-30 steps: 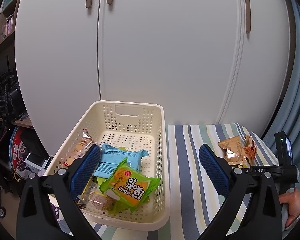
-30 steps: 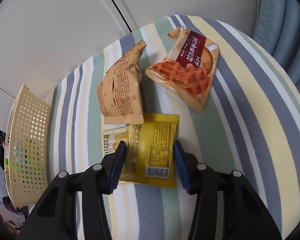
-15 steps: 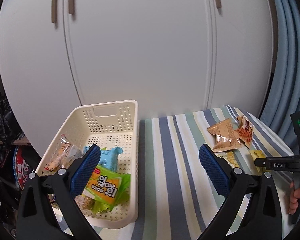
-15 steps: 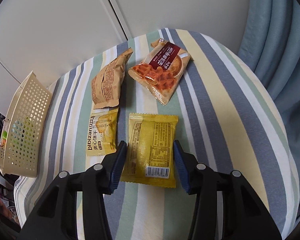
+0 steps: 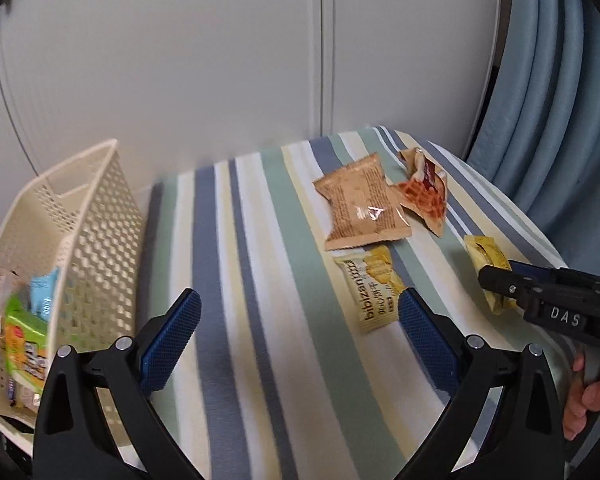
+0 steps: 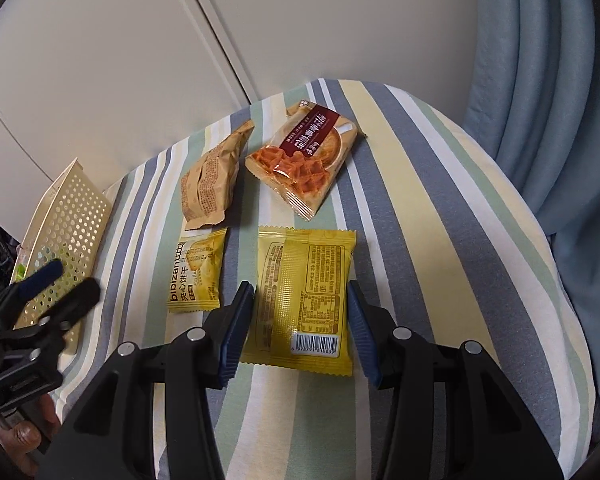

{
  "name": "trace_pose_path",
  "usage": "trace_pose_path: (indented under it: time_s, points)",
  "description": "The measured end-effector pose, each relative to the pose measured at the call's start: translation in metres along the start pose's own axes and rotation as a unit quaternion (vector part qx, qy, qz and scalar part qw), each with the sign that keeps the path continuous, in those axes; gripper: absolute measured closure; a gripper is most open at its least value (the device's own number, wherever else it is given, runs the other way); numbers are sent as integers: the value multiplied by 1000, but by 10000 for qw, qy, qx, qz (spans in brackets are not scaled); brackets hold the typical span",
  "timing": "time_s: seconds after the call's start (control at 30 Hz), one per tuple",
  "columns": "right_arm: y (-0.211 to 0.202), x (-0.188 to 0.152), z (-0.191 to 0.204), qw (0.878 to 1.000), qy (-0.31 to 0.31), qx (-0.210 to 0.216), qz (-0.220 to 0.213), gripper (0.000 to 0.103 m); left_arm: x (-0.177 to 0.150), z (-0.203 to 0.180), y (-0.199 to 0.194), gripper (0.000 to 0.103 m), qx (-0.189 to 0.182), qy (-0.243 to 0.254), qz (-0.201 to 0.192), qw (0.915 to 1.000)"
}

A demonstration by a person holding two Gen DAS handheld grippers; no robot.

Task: Organize snacks
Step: 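Reach the left tool to the yellow bibizan pack and grasp it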

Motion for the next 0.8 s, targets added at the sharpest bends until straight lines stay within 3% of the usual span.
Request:
trace_pose_path:
  time_s: [0.1,0.27,0.43,0.7,0.8]
  points:
    - [-3,1,5,9999,-104,-27,-108,56,-1,-10,20,3,-331,-325,318,9984]
    - [-7,3,5,9997,-63,53,-210,56,-2,-25,49,4,-106,-105,598,9981]
    - [-8,5,3,9995,47,183,-248,56,-9,-37,71,26,-47,11,959,9954]
    - [-9,4,-3,9988,250,310,-275,56,-13,-43,87,27,-215,-239,1258,9915]
    - [-10,5,-5,9986,291,322,-303,56,-16,-51,92,27,-153,-90,1355,9906]
Point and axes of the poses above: each gripper's, at about its wrist camera, not at the fingertips, and y roughly the way its jaws point, z to its left, x to its top, the point moved 8 cm from there along y, roughly the way its jaws point, and after that the axes turned 7 degrees about -z, right-handed, at the moved point
